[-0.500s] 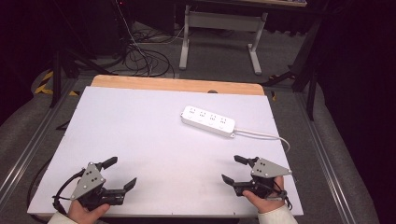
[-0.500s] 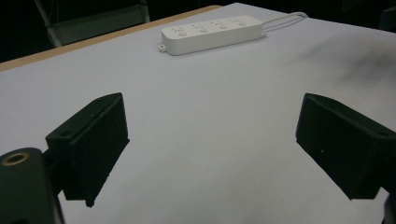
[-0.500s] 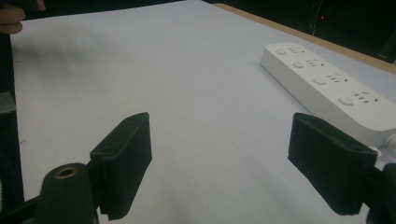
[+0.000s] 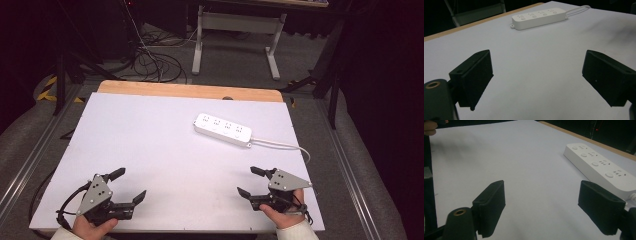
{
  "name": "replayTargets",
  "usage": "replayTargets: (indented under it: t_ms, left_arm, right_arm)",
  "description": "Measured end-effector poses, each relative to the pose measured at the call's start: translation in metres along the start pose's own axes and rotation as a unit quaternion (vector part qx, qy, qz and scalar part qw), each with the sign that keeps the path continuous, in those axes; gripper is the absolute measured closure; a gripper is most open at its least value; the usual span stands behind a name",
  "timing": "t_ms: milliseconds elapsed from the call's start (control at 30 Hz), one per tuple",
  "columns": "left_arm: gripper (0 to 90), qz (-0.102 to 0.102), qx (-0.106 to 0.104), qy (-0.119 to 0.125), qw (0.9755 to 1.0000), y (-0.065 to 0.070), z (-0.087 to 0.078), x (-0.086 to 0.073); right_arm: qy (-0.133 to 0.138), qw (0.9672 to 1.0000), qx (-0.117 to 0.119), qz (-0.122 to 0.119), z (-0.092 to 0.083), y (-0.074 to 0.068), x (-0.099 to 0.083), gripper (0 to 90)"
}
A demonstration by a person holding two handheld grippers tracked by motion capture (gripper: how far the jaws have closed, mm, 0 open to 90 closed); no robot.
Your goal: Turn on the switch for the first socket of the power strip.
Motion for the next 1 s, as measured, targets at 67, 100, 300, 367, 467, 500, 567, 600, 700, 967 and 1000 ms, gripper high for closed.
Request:
replayTargets:
  t_ms: [67, 100, 300, 367, 467, 500, 567, 600, 700, 967, 1000]
  left_arm:
    - [10.1, -0.005, -0.002, 0.002, 1.0000, 0.000, 0.000, 0.000]
    - [10.1, -0.010, -0.004, 0.002, 0.9999, 0.001, 0.000, 0.000]
    - [10.1, 0.001, 0.002, -0.001, 1.0000, 0.000, 0.000, 0.000]
    - [10.1, 0.002, 0.003, -0.002, 1.0000, 0.000, 0.000, 0.000]
    - [10.0, -0.002, 0.002, -0.002, 1.0000, 0.000, 0.000, 0.000]
    - [10.0, -0.001, 0.002, -0.002, 1.0000, -0.001, 0.000, 0.000]
    - [9.9, -0.009, 0.003, -0.001, 1.0000, -0.002, 0.001, 0.000]
    - [9.9, -0.010, 0.001, -0.003, 0.9999, -0.002, 0.001, -0.001]
    - [9.7, -0.011, 0.004, -0.006, 0.9999, -0.003, 0.001, -0.002]
    - [9.7, -0.007, 0.006, -0.005, 0.9999, -0.004, 0.001, -0.002]
    - [9.7, -0.007, 0.006, -0.005, 0.9999, -0.004, 0.001, -0.002]
  right_arm:
    - [0.000, 1.0000, 0.005, -0.001, 0.001, -0.001, 0.001, 23.6]
    - [0.000, 1.0000, 0.005, -0.001, 0.001, -0.001, 0.001, 23.6]
    - [-0.001, 0.9999, 0.013, -0.004, 0.003, -0.005, 0.002, 23.8]
    - [-0.003, 0.9998, 0.018, -0.004, 0.003, -0.006, 0.002, 23.7]
    - [-0.007, 0.9998, 0.021, -0.002, 0.003, -0.006, 0.002, 23.8]
    - [-0.007, 0.9998, 0.021, -0.002, 0.003, -0.006, 0.002, 23.8]
    - [-0.008, 0.9997, 0.024, 0.000, 0.003, -0.006, 0.004, 23.9]
    - [-0.008, 0.9997, 0.024, 0.000, 0.003, -0.006, 0.004, 23.9]
    - [-0.010, 0.9996, 0.026, -0.001, 0.002, -0.005, 0.008, 24.5]
    - [-0.019, 0.9995, 0.026, -0.001, 0.001, 0.001, 0.018, 26.3]
    - [-0.020, 0.9995, 0.023, -0.001, 0.001, 0.002, 0.020, 26.5]
Point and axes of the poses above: each handheld gripper's, and its own axes: z roughly forward along the jaws, x roughly out of its top, y roughly to its right, the point moved 10 cm from there along z, roughly forward along the jaws, and after that the axes turned 4 degrees about z, right-handed, at the moved point
